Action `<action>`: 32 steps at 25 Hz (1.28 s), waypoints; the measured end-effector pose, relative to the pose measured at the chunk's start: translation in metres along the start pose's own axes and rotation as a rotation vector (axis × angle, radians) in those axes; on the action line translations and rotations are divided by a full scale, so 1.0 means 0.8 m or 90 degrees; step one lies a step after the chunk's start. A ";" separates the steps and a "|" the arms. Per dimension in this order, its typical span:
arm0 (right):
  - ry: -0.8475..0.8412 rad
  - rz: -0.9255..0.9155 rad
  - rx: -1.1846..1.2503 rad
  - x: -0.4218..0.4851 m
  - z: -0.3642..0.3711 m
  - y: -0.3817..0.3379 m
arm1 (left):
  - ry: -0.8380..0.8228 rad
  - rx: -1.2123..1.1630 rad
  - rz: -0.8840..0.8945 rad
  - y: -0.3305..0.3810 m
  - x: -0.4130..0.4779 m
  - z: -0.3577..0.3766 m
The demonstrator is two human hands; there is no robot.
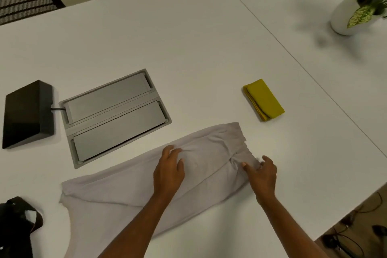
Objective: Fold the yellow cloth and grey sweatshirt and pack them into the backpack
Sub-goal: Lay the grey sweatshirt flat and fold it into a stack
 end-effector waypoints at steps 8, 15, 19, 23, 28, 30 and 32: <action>0.028 0.259 0.414 0.008 0.003 0.015 | -0.208 -0.042 0.101 0.154 0.136 0.050; -0.201 0.208 0.394 -0.002 -0.027 -0.004 | -0.268 -0.044 -0.029 0.186 0.157 0.075; -0.212 0.084 0.283 -0.036 -0.034 -0.027 | -0.226 -0.153 -0.125 0.195 0.139 0.042; -0.237 -0.046 0.176 -0.092 -0.024 -0.040 | -0.248 -0.346 -0.272 0.180 0.132 -0.010; -0.340 -0.301 0.077 -0.165 0.013 -0.049 | -0.290 -0.482 -0.354 0.109 0.126 -0.065; -0.394 -0.360 0.055 -0.189 0.037 -0.048 | -0.292 -0.435 -0.337 0.067 0.123 -0.090; -0.446 -0.413 0.020 -0.209 0.067 -0.044 | -0.298 -0.405 -0.324 0.017 0.116 -0.111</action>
Point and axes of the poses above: each hand's wrist, its own x-axis towards the middle knuckle, its own z-axis out of the palm, y = z × x, the point moved 1 cm from there along x, towards the middle knuckle, and after that the axes turned 6 degrees about x, right-handed, at the moved point
